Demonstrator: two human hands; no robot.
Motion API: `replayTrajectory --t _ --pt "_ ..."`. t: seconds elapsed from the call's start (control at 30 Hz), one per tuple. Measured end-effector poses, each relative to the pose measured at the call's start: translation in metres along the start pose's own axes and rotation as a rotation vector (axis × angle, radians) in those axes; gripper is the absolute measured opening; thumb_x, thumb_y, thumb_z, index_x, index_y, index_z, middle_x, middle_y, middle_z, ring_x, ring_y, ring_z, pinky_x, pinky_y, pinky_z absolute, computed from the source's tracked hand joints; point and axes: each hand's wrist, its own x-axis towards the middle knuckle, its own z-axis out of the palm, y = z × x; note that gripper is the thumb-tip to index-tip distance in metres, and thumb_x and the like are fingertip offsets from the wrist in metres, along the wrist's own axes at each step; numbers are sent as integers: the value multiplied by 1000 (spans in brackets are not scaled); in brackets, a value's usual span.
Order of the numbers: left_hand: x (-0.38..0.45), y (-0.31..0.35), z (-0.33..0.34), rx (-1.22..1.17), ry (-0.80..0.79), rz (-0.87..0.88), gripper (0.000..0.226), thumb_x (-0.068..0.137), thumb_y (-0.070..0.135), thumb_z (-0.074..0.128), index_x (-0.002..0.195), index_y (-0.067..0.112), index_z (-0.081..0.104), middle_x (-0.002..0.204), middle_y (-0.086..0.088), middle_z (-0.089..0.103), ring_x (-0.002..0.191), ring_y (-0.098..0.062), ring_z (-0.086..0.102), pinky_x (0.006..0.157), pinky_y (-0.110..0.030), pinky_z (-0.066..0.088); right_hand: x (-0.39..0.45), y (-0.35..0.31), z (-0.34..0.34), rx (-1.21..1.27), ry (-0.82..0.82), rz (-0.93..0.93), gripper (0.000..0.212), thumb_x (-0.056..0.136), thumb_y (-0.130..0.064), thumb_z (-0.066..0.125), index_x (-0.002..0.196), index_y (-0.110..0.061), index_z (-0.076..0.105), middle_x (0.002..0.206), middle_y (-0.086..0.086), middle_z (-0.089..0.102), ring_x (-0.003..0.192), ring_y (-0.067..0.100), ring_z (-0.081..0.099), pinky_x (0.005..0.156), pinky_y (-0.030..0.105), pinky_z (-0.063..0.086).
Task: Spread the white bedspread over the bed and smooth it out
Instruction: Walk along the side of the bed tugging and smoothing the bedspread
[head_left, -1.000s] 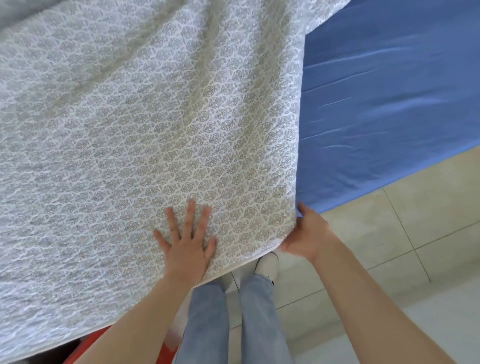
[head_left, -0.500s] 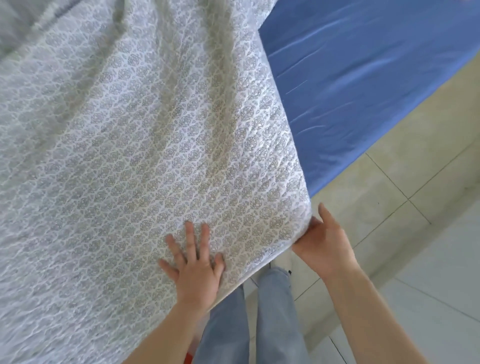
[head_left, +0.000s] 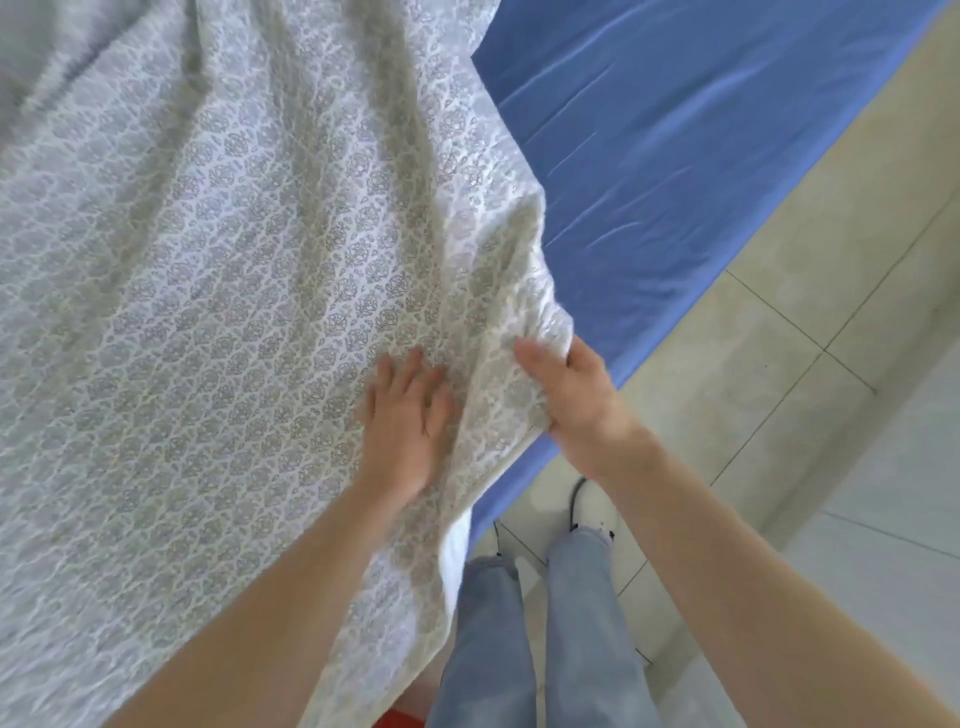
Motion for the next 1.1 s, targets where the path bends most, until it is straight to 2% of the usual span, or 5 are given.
replayTrajectory --t 0.07,0.27,0.53,0.9,1.1 --pt "19 30 -27 -410 72 -159 53 107 42 27 129 4 56 136 -25 54 113 -24 58 96 -17 48 -12 17 13 -488 -20 -91 10 98 -15 55 92 -13 64 84 4 69 75 15 65 74 27 53" --pt "46 45 -77 -664 198 -354 32 86 32 74 112 19 62 102 0 71 77 -3 69 63 -30 59 -31 42 64 -1000 -293 -83 41 101 -35 48 67 -19 31 64 -2 37 55 12 33 50 25 27" --pt "32 -21 -120 -658 515 -513 22 90 31 71 91 10 67 87 -11 65 72 -22 61 61 -35 51 17 30 55 442 106 506 32 103 -22 42 106 5 58 87 19 67 74 28 65 65 34 57" --pt "28 -68 -148 -690 488 -456 37 91 51 62 86 15 58 82 -11 54 70 -27 51 65 -41 43 81 -20 155 615 -70 487 22 102 -17 47 98 2 58 130 10 58 119 23 58 108 38 43" --pt "25 -60 -145 -656 457 -404 55 98 49 54 60 10 44 47 -5 40 43 -20 38 48 -26 36 85 -67 171 523 -229 431 36 95 -29 61 125 -8 63 128 16 64 115 32 63 90 53 52"
